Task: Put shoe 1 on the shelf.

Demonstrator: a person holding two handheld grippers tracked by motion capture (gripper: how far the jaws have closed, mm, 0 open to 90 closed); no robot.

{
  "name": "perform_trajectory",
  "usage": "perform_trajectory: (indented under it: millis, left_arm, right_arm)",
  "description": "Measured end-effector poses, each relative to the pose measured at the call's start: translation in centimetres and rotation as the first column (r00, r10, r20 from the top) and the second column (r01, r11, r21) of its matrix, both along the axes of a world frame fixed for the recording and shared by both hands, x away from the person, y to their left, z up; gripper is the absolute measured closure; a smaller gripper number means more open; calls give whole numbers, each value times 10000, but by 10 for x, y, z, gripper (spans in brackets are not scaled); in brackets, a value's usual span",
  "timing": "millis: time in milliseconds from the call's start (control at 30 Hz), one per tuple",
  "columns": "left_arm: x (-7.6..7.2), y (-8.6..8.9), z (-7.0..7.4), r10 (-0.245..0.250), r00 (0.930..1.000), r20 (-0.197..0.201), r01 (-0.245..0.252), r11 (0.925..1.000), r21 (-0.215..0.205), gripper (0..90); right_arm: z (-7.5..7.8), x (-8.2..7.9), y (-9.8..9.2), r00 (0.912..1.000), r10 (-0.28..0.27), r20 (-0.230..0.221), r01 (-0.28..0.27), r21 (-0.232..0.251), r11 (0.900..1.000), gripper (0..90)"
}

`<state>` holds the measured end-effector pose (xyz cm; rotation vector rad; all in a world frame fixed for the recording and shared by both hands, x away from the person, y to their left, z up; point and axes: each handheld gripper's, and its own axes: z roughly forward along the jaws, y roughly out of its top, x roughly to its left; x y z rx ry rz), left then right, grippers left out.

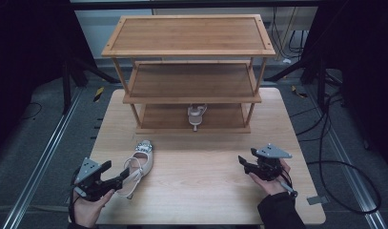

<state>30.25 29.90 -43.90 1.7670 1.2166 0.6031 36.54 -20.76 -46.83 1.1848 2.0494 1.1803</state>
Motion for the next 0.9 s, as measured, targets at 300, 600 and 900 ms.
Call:
perform_trajectory:
  millis: [300, 600, 900]
  left_arm:
    - [1, -16, -15, -67, 9984, -561, 94, 9988, 483, 139]
    - [3, -28, -31, -338, 9936, -1080, 419, 9963, 745, 129]
    - [4, -31, -38, 97, 9939, -1095, 17, 9947, 1031, 151]
  right_arm:
    - [-1, 1, 0, 10000, -71, -58, 71, -93, 9999, 323]
    - [-7, 2, -1, 9998, -77, -181, 74, -179, 9998, 317]
    - [-10, 3, 0, 9996, -12, -266, 4, -319, 9995, 308]
